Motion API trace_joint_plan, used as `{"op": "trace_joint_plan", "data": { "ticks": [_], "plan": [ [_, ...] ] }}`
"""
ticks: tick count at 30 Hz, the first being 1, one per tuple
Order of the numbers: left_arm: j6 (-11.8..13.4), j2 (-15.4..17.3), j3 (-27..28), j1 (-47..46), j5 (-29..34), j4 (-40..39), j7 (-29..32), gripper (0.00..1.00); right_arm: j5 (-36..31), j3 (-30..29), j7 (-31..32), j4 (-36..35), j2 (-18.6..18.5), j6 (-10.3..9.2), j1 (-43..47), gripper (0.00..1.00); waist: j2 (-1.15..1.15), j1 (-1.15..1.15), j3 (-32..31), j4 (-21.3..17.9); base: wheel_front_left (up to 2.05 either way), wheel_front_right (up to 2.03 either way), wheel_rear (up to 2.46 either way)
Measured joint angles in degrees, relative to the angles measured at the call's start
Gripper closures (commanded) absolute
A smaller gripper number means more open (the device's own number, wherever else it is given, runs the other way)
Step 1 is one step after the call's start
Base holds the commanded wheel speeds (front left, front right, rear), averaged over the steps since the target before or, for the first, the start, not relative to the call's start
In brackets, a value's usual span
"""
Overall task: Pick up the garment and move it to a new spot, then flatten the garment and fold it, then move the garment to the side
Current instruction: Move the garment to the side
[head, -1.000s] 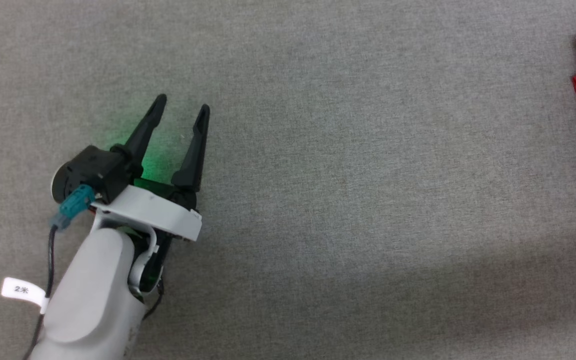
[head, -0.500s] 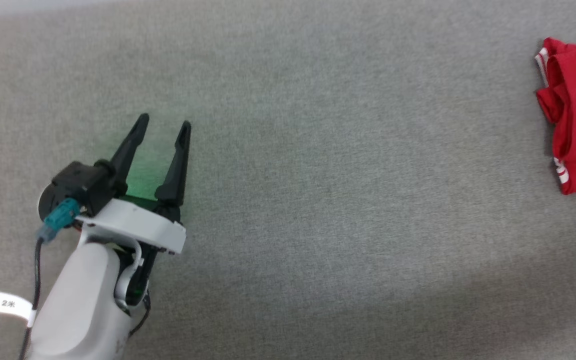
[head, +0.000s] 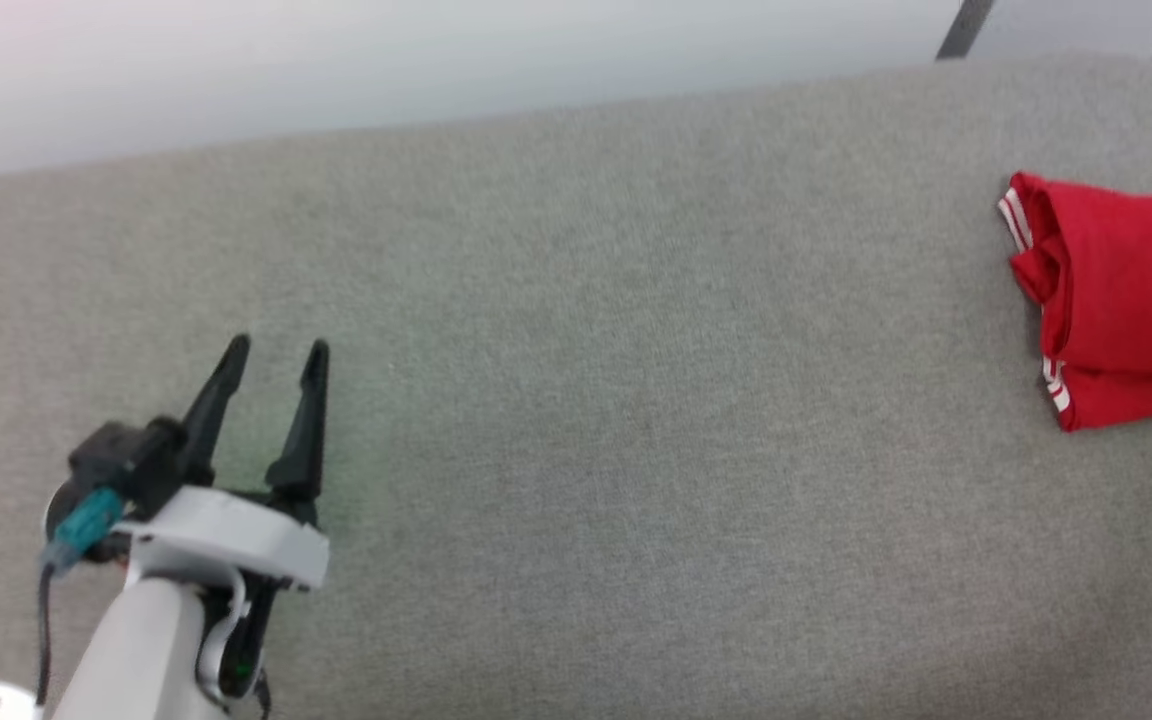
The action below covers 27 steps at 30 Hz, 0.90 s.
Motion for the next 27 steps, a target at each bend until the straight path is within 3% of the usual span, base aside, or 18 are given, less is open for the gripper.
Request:
{"op": "trace_joint_plan", "data": {
  "ticks": [10,17,27],
  "plan": [
    [1.0,0.5,4.1,8.5,-0.5,-0.1,0.0,0.0,0.8,-6.0,-3.6,-4.5,4.6,-0.01,10.7,0.0,0.0,0.0,-6.8,2.5,0.0,0.0,0.0],
    [3.3,-0.4,7.5,13.8,-0.5,-1.7,0.0,0.0,-1.5,-15.9,-3.7,-15.3,8.1,0.0,21.9,0.0,0.0,0.0,-10.2,4.8,0.0,0.0,0.0],
    [2.8,-3.3,12.2,20.7,0.2,-5.2,0.0,0.0,-7.5,-25.6,-3.7,-28.0,15.2,-0.01,36.4,0.0,0.0,0.0,-13.8,6.4,0.0,0.0,0.0]
  ]
}}
